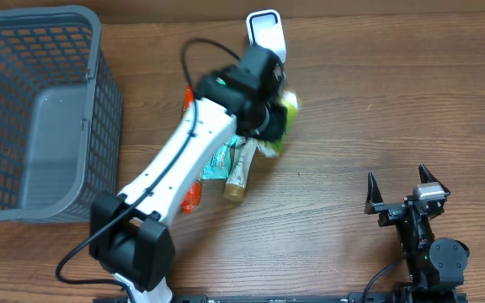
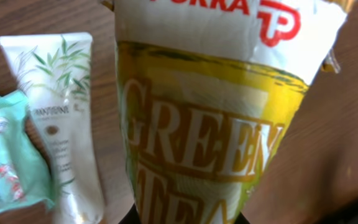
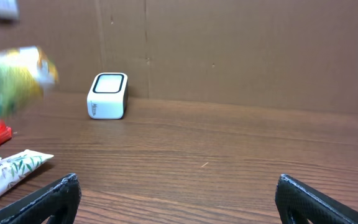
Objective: Scan the item barcode
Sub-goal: 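Lift the pouch out and carry it right of the Pantene tube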
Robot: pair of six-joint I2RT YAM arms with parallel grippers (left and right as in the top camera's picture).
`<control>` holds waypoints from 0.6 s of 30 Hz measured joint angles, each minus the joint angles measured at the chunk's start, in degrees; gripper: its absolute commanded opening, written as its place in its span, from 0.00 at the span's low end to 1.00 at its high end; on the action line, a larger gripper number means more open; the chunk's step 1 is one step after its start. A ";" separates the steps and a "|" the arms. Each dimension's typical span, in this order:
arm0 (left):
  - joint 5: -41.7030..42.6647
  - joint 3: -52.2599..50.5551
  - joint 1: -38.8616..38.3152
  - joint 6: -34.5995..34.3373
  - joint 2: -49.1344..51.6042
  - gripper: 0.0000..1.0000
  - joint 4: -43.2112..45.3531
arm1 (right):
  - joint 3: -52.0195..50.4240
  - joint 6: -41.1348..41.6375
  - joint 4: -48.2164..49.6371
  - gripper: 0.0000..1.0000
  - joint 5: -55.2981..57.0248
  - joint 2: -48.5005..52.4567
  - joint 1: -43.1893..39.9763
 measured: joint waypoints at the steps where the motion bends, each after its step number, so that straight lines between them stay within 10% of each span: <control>1: -0.63 -1.57 -0.46 -0.57 -0.02 0.07 1.90 | 0.00 0.00 0.00 1.00 -0.02 0.00 0.00; 5: -5.73 -9.73 -3.32 -3.76 -0.04 0.15 10.51 | 0.00 0.00 0.02 1.00 -0.02 0.00 0.00; 11: -8.41 -16.31 -5.57 -5.79 -0.04 0.62 17.64 | 0.00 0.02 0.04 1.00 0.00 -0.02 0.00; 18: -9.07 -16.20 -5.46 -6.23 -0.04 0.65 16.15 | 0.00 -0.02 0.07 1.00 -0.02 0.00 0.00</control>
